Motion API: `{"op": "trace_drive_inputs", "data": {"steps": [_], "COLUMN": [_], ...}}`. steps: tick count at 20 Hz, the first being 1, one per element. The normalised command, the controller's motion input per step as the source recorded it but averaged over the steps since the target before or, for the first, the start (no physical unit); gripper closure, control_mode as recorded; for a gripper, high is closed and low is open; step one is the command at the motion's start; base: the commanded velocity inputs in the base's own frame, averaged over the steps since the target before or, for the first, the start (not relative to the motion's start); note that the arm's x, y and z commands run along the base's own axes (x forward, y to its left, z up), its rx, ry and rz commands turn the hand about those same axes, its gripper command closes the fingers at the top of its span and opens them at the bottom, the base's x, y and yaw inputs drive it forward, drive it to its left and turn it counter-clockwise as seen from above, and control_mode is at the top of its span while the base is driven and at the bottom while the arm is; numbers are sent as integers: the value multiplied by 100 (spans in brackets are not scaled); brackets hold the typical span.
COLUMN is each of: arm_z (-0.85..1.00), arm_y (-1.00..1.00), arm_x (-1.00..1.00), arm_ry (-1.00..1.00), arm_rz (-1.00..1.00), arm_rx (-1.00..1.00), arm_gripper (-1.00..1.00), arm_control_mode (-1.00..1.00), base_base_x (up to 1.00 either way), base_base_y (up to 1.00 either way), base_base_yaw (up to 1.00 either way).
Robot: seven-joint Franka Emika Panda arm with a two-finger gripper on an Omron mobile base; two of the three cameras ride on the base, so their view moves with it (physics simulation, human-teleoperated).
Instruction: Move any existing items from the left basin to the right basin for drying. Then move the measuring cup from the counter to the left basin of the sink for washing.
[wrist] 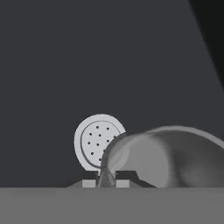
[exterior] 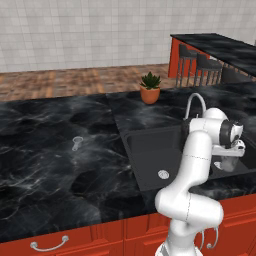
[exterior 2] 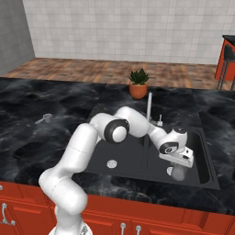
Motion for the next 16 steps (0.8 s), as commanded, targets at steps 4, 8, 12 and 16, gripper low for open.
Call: {"op": "trace_drive_inputs", "data": {"steps": [4,8,12,16], "arm_z": [-23,-18,2,23], "arm_y": [0,0,0,0], "arm_x": [9,8,0,0], "arm_ry": [-3,-2,-6,-1], "arm_rz": [3,3,1,0], "arm_rx": [-1,-1,-3,-3], "arm_gripper": [100,-100,-100,-100], "arm_control_mode": [-100,-100,-100,-100], "base_base_x": [0,0,0,0], "base_base_y": [0,0,0,0], "base_base_yaw": [0,0,0,0]}}
